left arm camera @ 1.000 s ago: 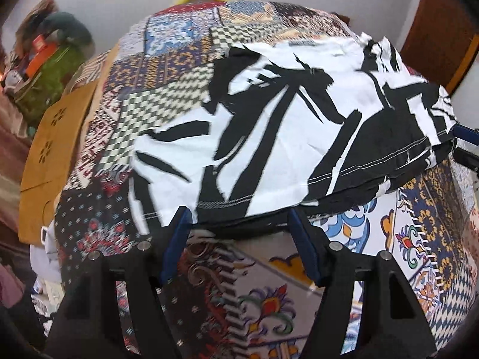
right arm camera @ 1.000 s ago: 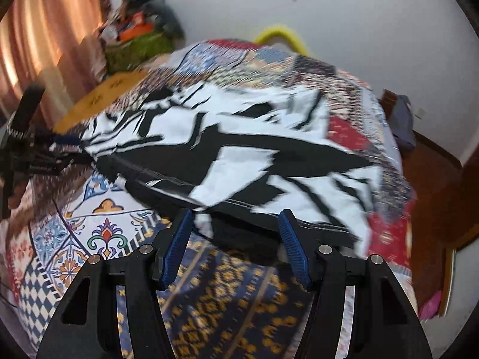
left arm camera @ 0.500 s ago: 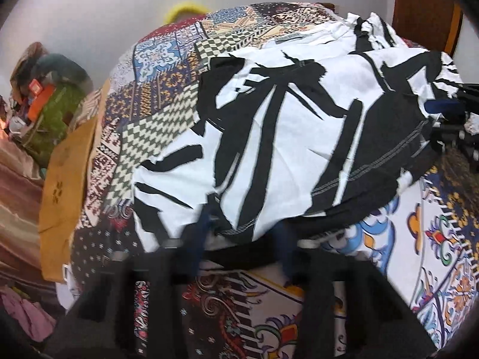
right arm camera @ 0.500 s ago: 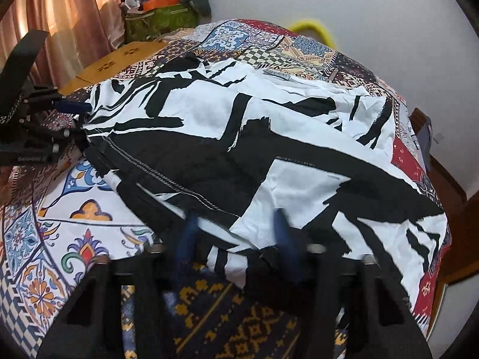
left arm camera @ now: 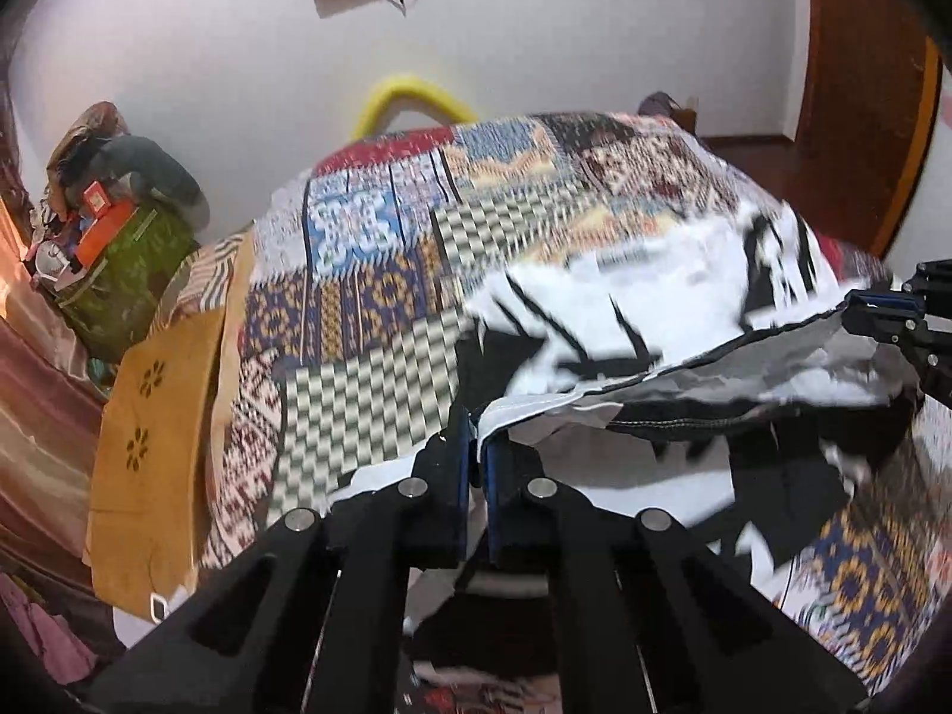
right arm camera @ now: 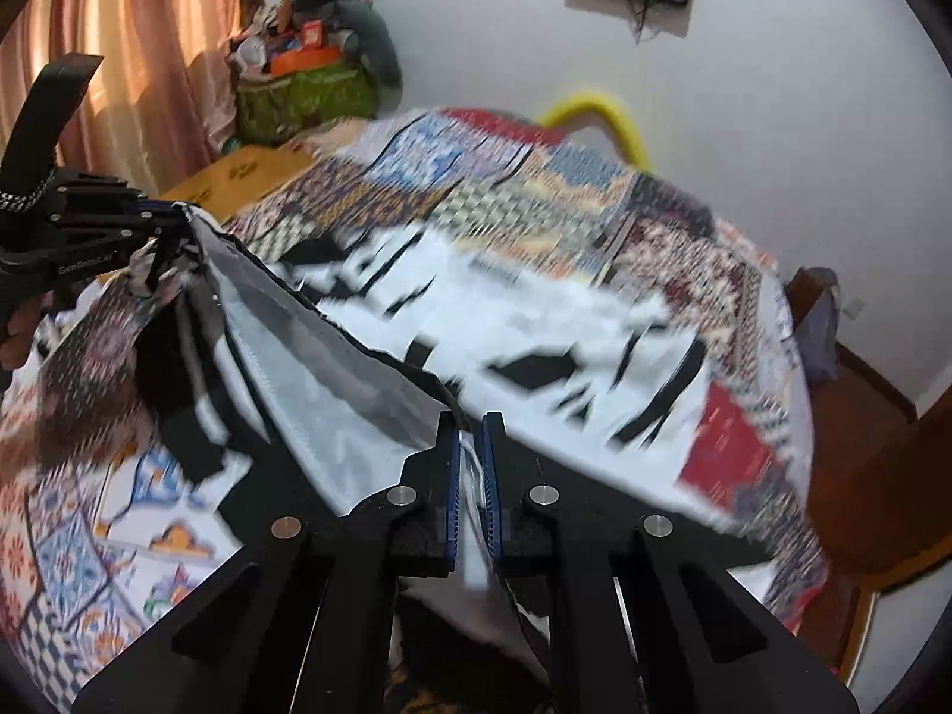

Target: Fold small clothes

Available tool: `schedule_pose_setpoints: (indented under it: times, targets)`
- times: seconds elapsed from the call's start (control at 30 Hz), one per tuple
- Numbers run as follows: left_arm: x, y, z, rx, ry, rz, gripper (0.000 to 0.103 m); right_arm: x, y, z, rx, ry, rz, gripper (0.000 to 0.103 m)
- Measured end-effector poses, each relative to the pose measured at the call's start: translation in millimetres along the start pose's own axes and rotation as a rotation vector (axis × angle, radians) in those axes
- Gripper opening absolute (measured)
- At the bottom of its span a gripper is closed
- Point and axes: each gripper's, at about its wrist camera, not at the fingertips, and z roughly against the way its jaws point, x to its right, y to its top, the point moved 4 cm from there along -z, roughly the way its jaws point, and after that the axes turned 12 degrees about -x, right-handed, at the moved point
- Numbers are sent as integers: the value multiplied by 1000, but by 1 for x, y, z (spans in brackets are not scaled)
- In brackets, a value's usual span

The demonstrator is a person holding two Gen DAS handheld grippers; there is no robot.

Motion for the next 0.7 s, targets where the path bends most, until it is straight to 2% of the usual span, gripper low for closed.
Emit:
schedule_pose_setpoints:
  times: [0.13, 0.17, 0.2, 0.27, 0.37, 0.47, 0.6, 0.63, 0.7]
  targets:
    - [-12, 26, -13, -20, -18, 43, 4, 15, 17, 5, 25, 22, -26, 9]
    - [-15, 29, -18, -27, -22, 54, 4, 18, 18, 10, 34, 29, -36, 18]
    - [-18, 33, -24, -34, -20, 65, 4, 23, 17, 14, 46, 37, -47, 35]
    - [-22, 37, -35, -42, -18, 83, 4, 36, 9, 26, 84, 38, -78, 55]
    - [-26, 42, -48, -56, -19, 99, 4, 56, -8, 38, 94, 28, -111, 56]
    - [-23, 43, -58, -68, -7, 96, 4, 74, -36, 39, 39, 29, -163, 59]
    - [-20, 40, -67, -94, 7, 96, 5, 76, -73, 33, -39, 33, -188, 59]
    - [-21, 36, -65, -100, -1, 101, 10, 74, -83, 31, -53, 32, -195, 59]
    - [-24, 29, -60, -115, -27, 117, 27, 69, -95, 29, -66, 43, -203, 59]
